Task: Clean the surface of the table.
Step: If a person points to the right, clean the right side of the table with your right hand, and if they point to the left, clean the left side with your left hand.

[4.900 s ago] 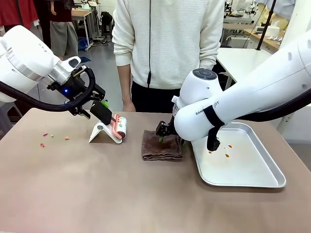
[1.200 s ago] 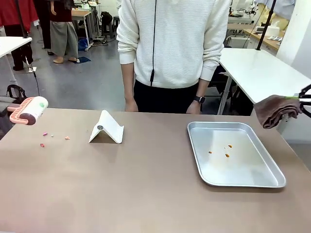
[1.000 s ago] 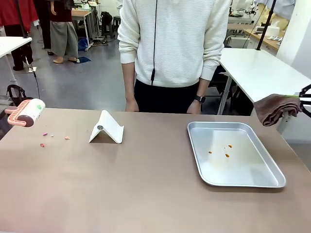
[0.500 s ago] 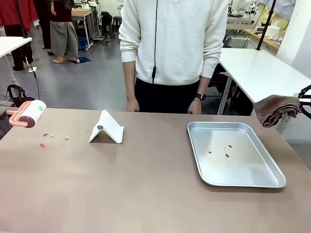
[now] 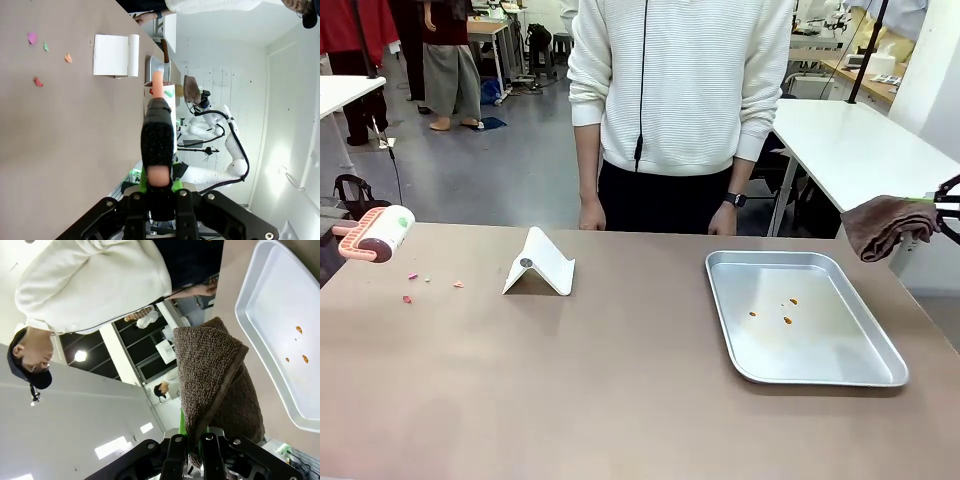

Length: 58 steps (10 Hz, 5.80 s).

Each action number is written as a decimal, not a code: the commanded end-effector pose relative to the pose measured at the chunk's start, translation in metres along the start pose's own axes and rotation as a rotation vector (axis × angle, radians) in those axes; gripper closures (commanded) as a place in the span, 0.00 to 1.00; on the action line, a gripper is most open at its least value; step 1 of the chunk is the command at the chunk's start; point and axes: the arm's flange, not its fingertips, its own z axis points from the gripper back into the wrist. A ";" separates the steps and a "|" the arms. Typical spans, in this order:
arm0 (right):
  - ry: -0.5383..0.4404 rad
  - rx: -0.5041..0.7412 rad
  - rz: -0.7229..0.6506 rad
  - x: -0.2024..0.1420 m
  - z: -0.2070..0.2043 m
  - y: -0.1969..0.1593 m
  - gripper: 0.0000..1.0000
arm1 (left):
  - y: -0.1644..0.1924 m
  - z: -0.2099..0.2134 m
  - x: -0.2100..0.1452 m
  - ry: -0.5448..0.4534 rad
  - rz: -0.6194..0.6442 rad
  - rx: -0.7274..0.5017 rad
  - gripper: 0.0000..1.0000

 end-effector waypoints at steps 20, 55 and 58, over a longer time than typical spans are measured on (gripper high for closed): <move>-0.004 0.004 0.006 -0.003 0.002 0.003 1.00 | 0.000 0.000 0.000 0.000 0.000 0.000 0.81; -0.004 0.004 0.006 -0.003 0.002 0.003 1.00 | 0.008 -0.092 0.073 -0.082 0.010 0.169 0.81; -0.004 0.004 0.006 -0.003 0.002 0.003 1.00 | -0.023 -0.013 0.048 -0.147 -0.039 -0.017 0.81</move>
